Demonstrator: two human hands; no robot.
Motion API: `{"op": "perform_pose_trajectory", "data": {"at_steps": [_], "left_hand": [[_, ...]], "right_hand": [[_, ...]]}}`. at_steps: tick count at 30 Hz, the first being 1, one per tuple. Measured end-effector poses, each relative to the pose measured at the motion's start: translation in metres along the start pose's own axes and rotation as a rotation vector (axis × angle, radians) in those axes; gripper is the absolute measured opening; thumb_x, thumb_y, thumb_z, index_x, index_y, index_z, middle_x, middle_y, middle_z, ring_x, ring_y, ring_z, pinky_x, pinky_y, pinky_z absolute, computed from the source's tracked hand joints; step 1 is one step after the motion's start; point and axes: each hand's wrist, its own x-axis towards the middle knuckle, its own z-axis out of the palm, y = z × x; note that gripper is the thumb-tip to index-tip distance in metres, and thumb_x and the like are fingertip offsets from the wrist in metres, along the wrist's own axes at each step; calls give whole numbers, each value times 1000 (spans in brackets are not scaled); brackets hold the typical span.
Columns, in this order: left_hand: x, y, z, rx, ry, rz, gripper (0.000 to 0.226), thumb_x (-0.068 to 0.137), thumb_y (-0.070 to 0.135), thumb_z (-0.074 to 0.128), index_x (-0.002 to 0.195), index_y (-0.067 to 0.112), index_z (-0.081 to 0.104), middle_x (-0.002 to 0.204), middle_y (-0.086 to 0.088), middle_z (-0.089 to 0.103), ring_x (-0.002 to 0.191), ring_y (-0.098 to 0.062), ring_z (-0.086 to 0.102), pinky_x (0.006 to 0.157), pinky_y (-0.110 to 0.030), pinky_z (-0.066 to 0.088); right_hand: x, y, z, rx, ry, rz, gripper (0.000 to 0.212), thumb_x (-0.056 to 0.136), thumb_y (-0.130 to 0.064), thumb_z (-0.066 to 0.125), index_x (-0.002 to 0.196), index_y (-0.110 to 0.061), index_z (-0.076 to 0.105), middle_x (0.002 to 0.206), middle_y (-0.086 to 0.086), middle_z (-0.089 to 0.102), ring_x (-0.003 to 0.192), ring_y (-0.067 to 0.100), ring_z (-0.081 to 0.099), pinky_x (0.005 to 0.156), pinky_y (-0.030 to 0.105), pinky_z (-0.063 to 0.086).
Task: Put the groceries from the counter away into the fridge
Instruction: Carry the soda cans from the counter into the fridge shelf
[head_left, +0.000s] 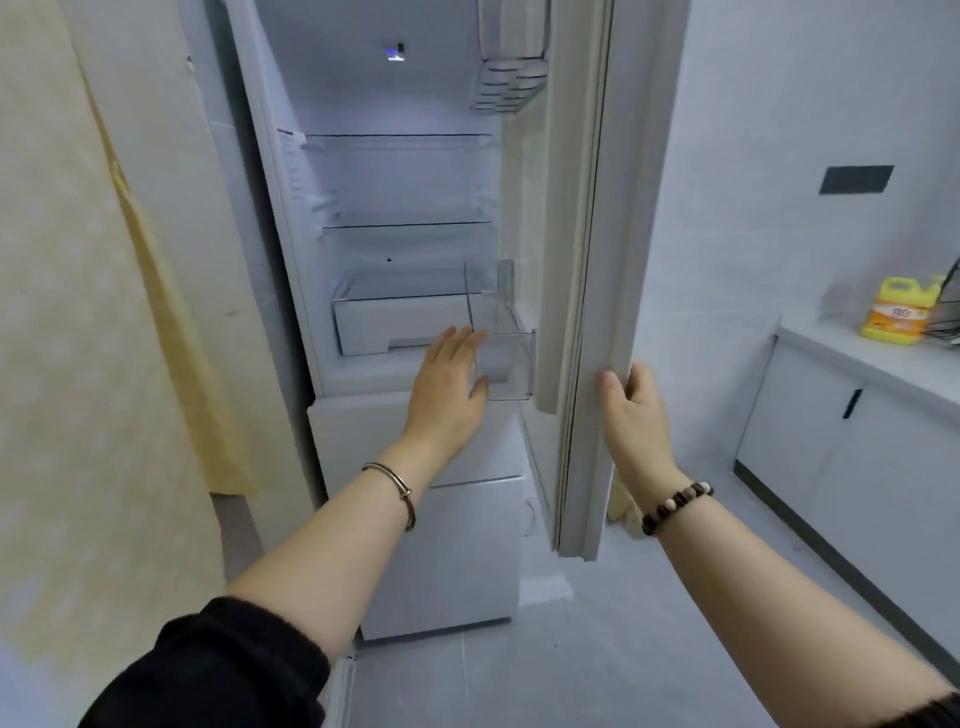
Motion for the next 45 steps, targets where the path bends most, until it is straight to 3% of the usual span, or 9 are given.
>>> {"op": "perform_pose_trajectory", "data": {"at_steps": [6,9,12,18,23,28,33,37,45], "left_hand": [[8,41,30,-65,24,95,50,76,-10,52,125,1,55,125,-18,54,119,-35,46,104,-34,33],[15,54,41,-127,-75,94,57,78,-9,47,133,7,50,134,-12,46,127,-27,39,103,-22,26],[28,61,50,-179,-199,176,65,78,-9,45,138,13,45,139,-9,42,131,-25,37,106,-21,24],[76,47,69,-171,-314,187,71,82,0,49,147,20,28,149,-7,33,137,-21,28,109,-23,21],[125,30,97,-1,-352,292,63,90,11,49,148,19,26,155,-6,22,143,-25,15,115,-31,10],[154,36,127,125,-363,449,53,94,23,50,145,20,33,151,-3,32,142,-24,20,115,-38,14],[171,49,156,143,-353,541,52,93,28,54,142,21,38,142,-2,44,132,-23,37,112,-43,17],[178,58,174,57,-295,522,45,89,30,60,131,20,51,123,-5,57,115,-27,50,88,-35,41],[175,56,191,53,-122,551,41,53,25,89,88,18,68,76,-1,63,65,-26,62,49,-24,44]], "right_hand": [[10,7,-52,-58,67,131,37,93,-10,44,129,-17,43,123,5,58,102,20,57,91,35,46],[7,7,-67,-142,115,66,65,93,-10,47,148,-15,13,150,5,30,131,19,38,107,34,34],[5,6,-70,-380,174,-172,68,90,-5,50,148,-8,14,155,7,17,143,18,15,117,31,14],[36,-1,-51,-654,104,-415,62,87,-6,59,142,-4,31,152,13,23,142,21,16,112,19,8],[90,5,-37,-1024,25,-360,61,90,-18,55,144,-9,29,150,10,30,140,25,22,117,42,11],[124,25,-48,-1268,192,-367,47,75,-12,73,119,-4,58,104,15,61,100,38,54,105,56,32],[148,35,-66,-1415,201,-329,41,57,-8,84,90,-1,61,81,15,57,77,35,55,89,51,48],[158,37,-70,-1455,194,-265,41,59,-10,85,90,-1,59,82,15,57,78,35,54,90,51,46],[161,43,-71,-1442,233,-289,41,61,-7,82,95,-1,59,86,15,58,82,35,52,92,52,45]]}}
